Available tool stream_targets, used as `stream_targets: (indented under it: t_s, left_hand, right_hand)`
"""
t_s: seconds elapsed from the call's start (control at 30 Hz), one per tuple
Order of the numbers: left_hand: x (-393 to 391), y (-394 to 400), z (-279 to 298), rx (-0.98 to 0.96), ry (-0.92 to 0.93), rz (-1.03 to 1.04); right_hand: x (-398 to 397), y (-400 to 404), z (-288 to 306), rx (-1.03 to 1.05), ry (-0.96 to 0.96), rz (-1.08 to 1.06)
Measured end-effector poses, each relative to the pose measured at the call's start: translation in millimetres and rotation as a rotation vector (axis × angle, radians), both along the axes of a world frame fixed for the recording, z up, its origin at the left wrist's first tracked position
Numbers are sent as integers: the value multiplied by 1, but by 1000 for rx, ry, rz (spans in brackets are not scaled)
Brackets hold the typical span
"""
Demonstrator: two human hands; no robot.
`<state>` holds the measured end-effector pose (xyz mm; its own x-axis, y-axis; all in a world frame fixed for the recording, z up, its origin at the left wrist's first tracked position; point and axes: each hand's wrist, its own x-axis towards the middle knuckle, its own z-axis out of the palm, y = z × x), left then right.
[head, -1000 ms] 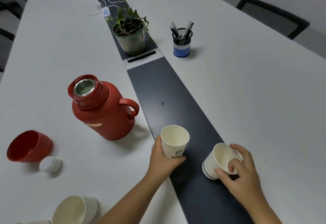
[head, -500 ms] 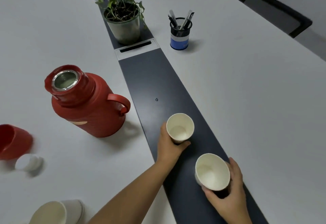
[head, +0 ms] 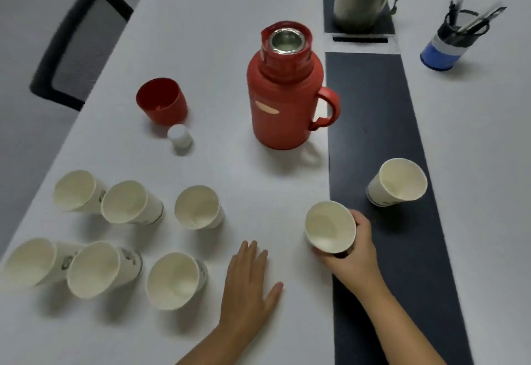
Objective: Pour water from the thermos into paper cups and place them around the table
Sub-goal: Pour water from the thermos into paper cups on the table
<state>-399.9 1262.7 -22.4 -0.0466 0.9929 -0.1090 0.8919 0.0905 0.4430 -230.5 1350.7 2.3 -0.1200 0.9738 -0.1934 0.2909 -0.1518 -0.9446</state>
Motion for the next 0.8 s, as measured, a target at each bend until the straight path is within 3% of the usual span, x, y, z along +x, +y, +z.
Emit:
stream_targets:
  t_s: [0.2,0.8]
  left_hand:
    - [-20,-40,-10,-111,40,-31]
    - [-19,-42,-16,85,231,74]
  right_hand:
    - [-49,14,-5,-34,-29,169]
    - [-67,6,-8,-68,-93,201]
